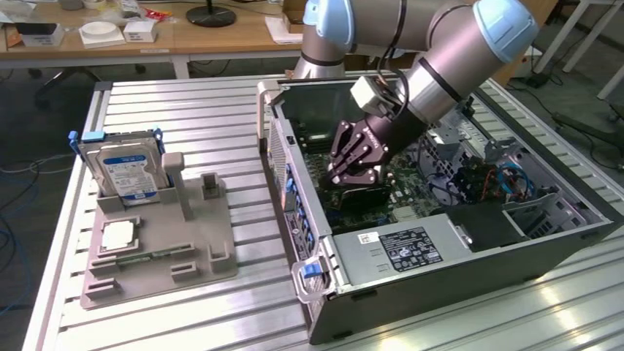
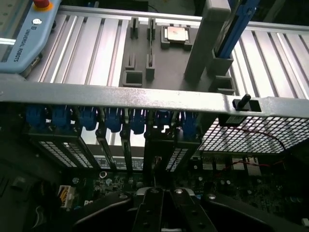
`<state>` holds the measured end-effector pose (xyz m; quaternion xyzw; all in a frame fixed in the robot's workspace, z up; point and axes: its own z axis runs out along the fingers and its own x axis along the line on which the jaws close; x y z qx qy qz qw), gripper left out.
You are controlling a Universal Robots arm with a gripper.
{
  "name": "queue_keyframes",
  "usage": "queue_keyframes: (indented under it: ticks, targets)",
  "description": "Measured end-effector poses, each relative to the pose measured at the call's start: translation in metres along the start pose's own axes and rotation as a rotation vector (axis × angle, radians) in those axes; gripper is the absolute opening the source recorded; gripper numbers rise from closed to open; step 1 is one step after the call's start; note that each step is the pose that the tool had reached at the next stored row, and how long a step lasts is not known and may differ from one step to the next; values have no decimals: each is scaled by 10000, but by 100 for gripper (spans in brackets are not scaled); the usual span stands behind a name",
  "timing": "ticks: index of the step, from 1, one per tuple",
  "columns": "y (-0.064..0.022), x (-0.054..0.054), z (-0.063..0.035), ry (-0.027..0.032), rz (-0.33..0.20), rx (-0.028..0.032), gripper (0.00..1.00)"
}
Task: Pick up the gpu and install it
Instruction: 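Press down on the gpu until it lock into place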
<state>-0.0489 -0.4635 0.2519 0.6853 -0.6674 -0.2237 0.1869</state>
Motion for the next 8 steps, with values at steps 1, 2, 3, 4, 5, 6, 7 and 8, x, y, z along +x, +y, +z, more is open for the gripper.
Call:
queue_keyframes:
  ticks: [1,2,3,4,5,6,7,8]
  targets:
    - [6,-1,-10,0,-1,0,10]
    - [10,-1,-16,0,-1,0,10]
    - [11,-2,-17,-1,-3,0,10]
    - [11,-1,-16,-2,-3,1,10]
    - [11,-1,-17,0,-2,0,10]
    - [12,-1,-17,0,-2,0,10]
    - [12,-1,-17,0,-1,0,10]
    - [12,-1,-17,0,-1,0,10]
